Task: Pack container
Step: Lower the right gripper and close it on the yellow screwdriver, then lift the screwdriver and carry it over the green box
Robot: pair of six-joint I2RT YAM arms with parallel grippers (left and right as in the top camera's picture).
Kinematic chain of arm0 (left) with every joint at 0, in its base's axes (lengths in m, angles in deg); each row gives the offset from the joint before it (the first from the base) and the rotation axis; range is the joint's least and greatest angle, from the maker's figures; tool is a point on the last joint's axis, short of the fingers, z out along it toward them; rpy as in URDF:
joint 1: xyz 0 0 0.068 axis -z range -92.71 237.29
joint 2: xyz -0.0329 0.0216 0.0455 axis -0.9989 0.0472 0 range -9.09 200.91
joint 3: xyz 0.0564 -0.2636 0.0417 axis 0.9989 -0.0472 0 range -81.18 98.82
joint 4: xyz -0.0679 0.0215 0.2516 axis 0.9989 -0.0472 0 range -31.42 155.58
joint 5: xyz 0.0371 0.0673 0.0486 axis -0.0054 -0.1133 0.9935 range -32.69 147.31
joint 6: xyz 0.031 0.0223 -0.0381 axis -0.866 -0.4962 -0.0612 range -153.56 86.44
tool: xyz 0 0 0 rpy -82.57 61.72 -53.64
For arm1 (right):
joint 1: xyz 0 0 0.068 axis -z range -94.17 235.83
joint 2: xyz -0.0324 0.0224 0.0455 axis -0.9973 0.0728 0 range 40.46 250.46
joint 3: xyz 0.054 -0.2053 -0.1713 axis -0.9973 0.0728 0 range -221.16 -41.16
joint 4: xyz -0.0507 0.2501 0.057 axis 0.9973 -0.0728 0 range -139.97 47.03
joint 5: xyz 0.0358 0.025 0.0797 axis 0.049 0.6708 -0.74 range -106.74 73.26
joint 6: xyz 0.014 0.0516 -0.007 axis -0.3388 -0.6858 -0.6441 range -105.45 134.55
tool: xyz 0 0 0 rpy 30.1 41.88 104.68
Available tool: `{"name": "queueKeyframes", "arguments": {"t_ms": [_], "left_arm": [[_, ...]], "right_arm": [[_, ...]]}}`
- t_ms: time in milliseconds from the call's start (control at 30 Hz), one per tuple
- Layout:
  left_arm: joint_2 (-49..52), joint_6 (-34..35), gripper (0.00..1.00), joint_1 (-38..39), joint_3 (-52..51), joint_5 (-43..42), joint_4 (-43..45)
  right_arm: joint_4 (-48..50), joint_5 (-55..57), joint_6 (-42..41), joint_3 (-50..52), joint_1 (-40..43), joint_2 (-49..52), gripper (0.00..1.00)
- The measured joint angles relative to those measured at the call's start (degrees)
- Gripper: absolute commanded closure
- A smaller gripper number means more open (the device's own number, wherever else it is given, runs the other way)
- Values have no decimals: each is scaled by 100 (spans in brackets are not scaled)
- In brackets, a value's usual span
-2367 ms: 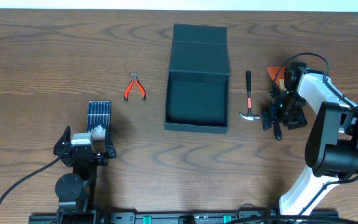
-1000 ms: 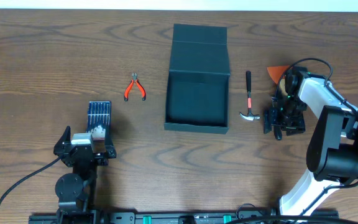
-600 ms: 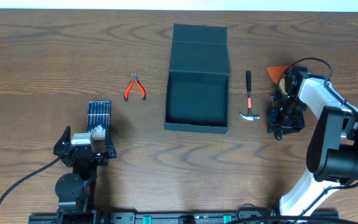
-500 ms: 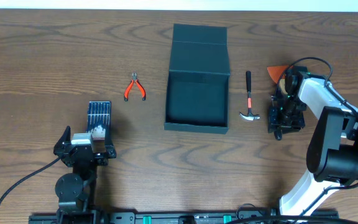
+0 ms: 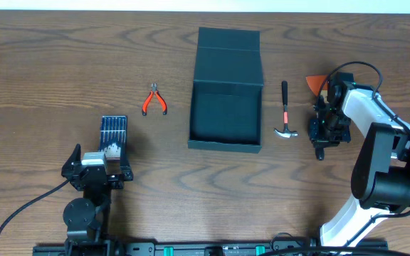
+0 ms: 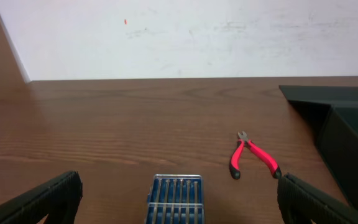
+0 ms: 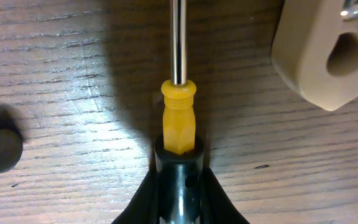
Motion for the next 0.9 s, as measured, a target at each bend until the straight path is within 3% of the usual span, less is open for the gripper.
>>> {"name": "queueKeyframes", "arguments": {"t_ms": [533, 900], "left_arm": [[0, 0, 1, 0, 0, 0, 2], [0, 0, 2, 0, 0, 0, 2]], "right_arm": [[-210, -24, 2, -208, 0, 122, 99], [-905, -155, 28, -1163, -149, 439, 99]]}}
